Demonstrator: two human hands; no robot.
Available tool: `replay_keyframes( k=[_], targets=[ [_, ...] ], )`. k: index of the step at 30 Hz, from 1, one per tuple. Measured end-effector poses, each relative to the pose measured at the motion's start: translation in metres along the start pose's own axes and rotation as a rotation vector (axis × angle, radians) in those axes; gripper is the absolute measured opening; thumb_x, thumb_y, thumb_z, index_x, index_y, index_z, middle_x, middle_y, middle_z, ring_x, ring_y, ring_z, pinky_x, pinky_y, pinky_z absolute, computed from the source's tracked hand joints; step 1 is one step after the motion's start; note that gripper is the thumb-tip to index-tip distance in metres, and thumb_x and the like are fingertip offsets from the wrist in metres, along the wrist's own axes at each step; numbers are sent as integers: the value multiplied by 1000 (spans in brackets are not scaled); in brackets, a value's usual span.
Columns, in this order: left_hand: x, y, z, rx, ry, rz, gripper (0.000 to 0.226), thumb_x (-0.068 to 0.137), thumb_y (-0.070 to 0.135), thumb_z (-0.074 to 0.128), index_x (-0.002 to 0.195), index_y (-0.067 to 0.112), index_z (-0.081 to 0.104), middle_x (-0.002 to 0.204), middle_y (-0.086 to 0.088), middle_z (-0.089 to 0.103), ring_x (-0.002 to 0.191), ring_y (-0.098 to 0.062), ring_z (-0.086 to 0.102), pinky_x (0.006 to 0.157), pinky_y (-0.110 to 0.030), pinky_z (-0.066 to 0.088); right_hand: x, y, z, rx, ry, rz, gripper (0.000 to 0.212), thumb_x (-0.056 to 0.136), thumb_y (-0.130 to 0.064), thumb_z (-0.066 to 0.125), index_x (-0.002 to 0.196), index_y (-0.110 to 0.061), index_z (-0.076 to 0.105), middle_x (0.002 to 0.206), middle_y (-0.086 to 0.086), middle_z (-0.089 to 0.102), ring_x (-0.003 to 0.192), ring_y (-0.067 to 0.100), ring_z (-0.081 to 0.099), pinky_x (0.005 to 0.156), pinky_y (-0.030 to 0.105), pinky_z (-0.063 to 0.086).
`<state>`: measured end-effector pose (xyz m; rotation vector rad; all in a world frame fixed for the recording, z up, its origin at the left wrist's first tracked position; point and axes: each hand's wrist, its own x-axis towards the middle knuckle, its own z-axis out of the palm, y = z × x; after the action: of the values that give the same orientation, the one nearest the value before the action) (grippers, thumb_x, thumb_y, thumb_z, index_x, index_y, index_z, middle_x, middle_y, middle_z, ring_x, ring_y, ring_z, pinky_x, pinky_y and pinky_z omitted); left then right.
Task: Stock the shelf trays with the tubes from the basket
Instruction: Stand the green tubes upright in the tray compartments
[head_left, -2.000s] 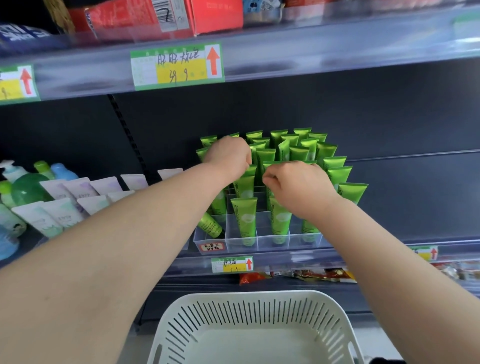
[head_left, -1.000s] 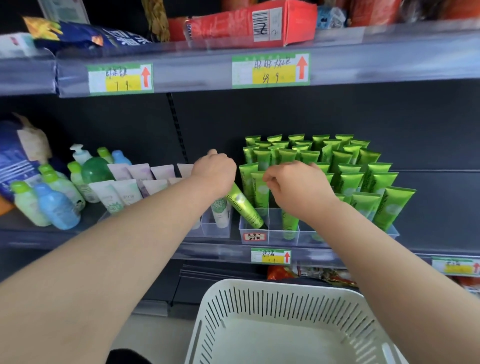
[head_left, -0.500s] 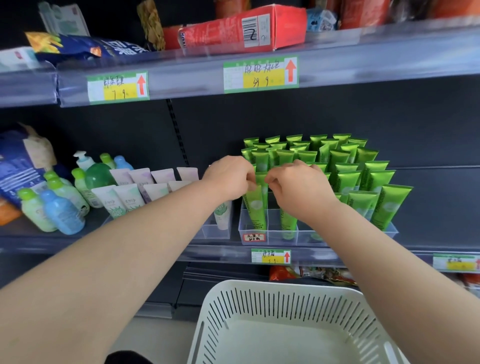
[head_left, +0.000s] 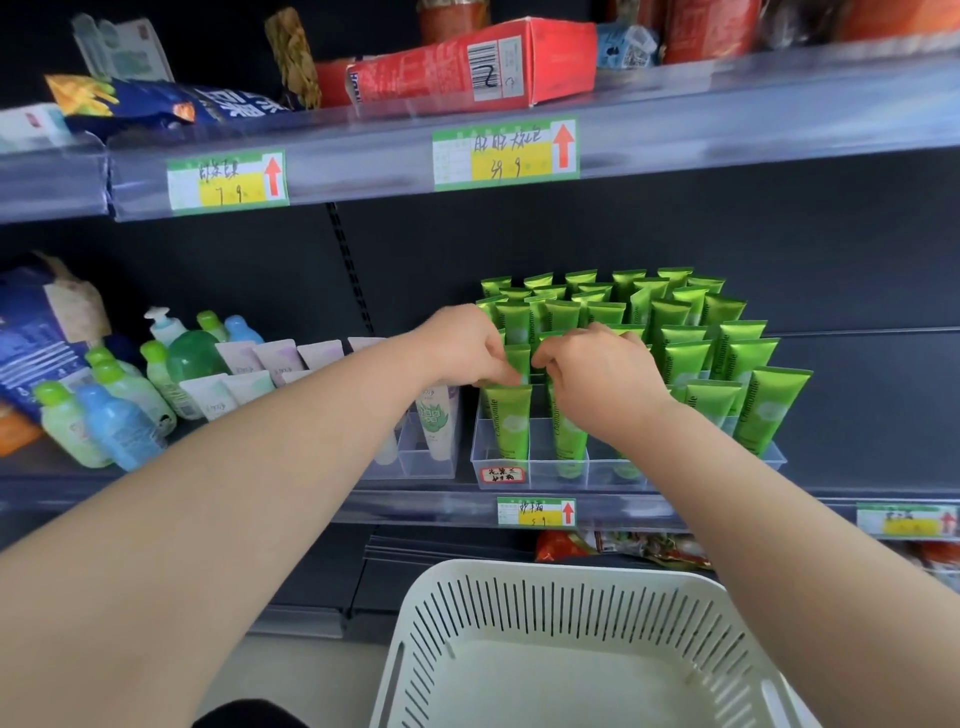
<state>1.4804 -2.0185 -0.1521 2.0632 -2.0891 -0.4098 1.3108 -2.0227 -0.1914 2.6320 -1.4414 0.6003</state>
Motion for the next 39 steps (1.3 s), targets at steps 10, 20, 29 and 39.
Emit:
replay_keyframes(
  k=[10,20,29,39],
  targets=[
    [29,-5,18,90,190,10,19,91,23,66,109,23,71,109,4,66,97,-18,60,78,-31,49,4,12,6,69,-2,23,32,91,-12,49,114,-31,63,111,-4,66,107,22,53,85,38,39],
    [37,-10,22,62,146,-22,13,90,31,67,97,23,75,103,4,69,91,-15,60,79,-31,51,12,13,9,92,6,42,34,91,-11,49,115,-31,62,109,-2,66,106,23,52,85,38,40],
    [44,-14,8,178,309,-98,21,89,15,64,108,19,71,109,-5,67,98,-28,62,80,-34,51,9,17,11,107,19,42,24,94,-20,46,106,-28,65,99,-3,68,99,24,56,78,34,38],
    [56,2,20,183,321,-50,23,92,7,57,109,16,71,116,-9,65,105,-30,61,87,-35,50,3,33,6,112,10,71,26,97,-25,41,109,-28,65,104,-1,67,103,25,55,84,38,43]
  ],
)
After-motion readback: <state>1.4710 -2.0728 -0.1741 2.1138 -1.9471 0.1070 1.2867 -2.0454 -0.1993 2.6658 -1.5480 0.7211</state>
